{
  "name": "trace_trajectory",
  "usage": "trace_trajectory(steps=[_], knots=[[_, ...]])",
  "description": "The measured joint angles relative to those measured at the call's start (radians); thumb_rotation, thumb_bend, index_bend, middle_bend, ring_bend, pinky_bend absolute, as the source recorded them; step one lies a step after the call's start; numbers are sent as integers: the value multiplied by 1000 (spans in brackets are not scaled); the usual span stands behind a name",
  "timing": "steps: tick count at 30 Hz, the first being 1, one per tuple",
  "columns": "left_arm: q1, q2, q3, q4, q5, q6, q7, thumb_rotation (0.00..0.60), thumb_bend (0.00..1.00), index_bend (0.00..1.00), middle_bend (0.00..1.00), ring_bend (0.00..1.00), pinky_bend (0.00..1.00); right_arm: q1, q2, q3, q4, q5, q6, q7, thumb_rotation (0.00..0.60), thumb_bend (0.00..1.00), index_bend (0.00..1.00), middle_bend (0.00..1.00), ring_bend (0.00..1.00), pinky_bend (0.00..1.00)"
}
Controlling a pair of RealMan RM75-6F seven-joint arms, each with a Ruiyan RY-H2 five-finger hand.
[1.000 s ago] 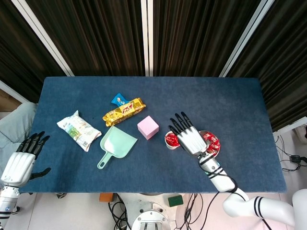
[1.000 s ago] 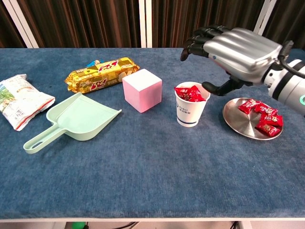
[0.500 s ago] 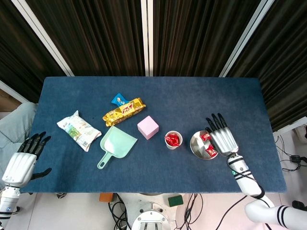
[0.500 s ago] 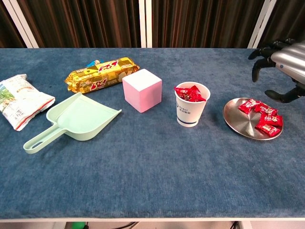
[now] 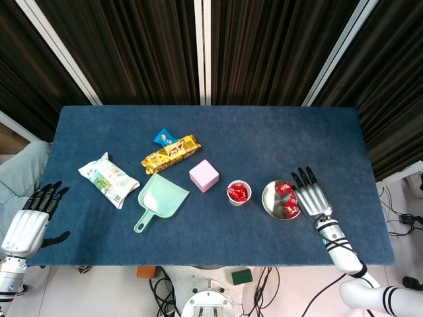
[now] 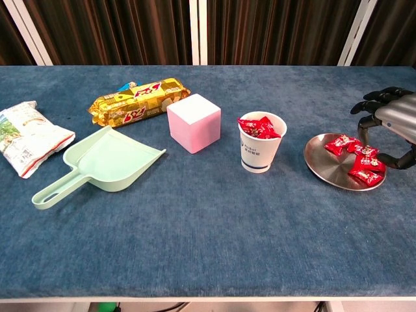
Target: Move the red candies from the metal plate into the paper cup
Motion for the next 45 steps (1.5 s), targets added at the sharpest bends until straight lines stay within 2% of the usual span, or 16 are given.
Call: trace_trajectory(steps=[12, 23, 32, 38, 45], knots=[[-2, 0, 0, 0, 0, -3, -1, 600, 99, 91, 31, 1, 151, 8, -17, 5, -6, 58, -32, -59, 600, 353, 471, 78, 0, 0], [-2, 0, -1, 3, 0, -3, -5, 600, 98, 91, 31, 1, 151, 17, -25, 5, -18, 108, -45, -111, 600, 357, 548, 81, 0, 0], [-1, 0, -1, 3, -1, -1, -4, 600, 97, 91, 31, 1, 151, 13, -38, 2, -8, 111, -25, -122, 600, 435, 654, 100, 0, 0], [-2, 0, -1, 3, -2, -2, -3, 600, 97, 91, 31, 1, 151, 8, -30, 4, -18, 89, -1, -97, 600, 495, 683, 109, 0, 0], [0, 0, -1, 2, -2, 0, -2, 600, 98, 91, 31, 1, 151, 7, 4, 18, -77, 30, 48, -62, 600, 493, 687, 111, 0, 0]])
